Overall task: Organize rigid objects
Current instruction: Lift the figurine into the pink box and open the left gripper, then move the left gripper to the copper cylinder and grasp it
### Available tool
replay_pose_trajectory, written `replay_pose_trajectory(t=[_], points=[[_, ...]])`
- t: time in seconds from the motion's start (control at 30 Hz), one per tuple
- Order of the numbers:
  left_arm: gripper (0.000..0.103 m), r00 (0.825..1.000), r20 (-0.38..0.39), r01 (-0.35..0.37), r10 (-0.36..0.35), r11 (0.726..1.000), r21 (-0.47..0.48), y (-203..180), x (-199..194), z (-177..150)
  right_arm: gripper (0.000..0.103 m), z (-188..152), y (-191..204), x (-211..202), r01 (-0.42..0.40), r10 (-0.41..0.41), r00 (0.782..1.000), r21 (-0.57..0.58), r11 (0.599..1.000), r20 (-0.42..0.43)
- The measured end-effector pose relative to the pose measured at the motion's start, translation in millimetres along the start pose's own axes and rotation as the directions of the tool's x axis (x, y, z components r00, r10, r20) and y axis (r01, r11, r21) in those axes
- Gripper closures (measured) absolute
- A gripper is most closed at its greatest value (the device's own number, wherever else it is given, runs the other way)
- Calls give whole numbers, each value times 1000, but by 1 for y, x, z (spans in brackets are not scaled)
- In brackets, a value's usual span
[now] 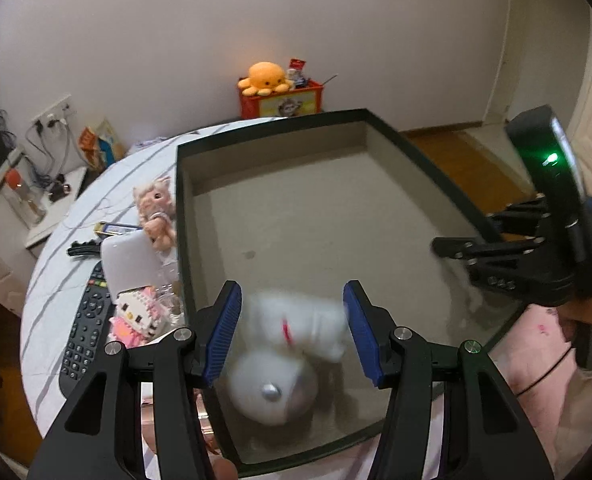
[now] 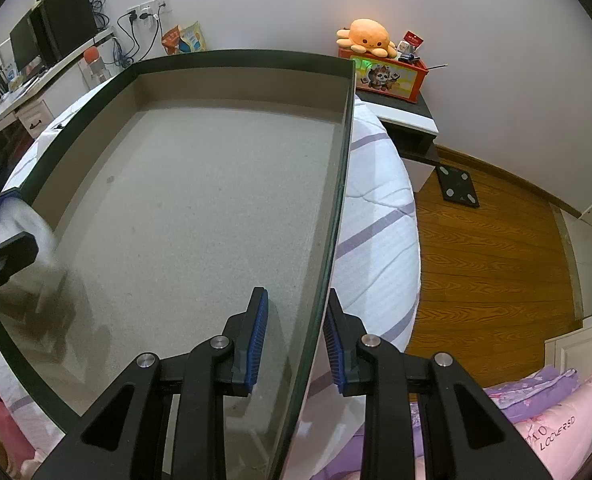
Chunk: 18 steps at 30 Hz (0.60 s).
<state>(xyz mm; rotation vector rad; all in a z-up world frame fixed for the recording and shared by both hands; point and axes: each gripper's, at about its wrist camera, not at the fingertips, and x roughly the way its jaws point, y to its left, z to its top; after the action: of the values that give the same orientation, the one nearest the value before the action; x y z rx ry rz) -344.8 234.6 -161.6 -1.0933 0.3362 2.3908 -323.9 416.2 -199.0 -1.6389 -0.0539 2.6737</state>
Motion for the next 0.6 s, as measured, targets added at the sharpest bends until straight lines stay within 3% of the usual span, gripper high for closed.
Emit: replay_pose_trajectory(t=[0.03, 0.1, 0.4, 0.6], points=[[43, 1000, 1, -3, 3, 1000, 1, 0, -1, -1, 74, 0, 0, 0, 2, -2, 1000, -2, 1000, -1], [27, 1000, 15, -8, 8, 1000, 0, 1, -4, -3, 74, 1, 0, 0, 5, -5, 1000, -1, 1000, -4], [11, 995, 76, -66, 66, 998, -7, 14, -34, -11, 74, 4, 4, 0, 27, -27, 999, -1, 1000, -20], [2, 981, 130, -140, 141, 990, -21, 34, -63, -26, 74, 4, 8, 1, 39, -39, 999, 3, 999, -24]])
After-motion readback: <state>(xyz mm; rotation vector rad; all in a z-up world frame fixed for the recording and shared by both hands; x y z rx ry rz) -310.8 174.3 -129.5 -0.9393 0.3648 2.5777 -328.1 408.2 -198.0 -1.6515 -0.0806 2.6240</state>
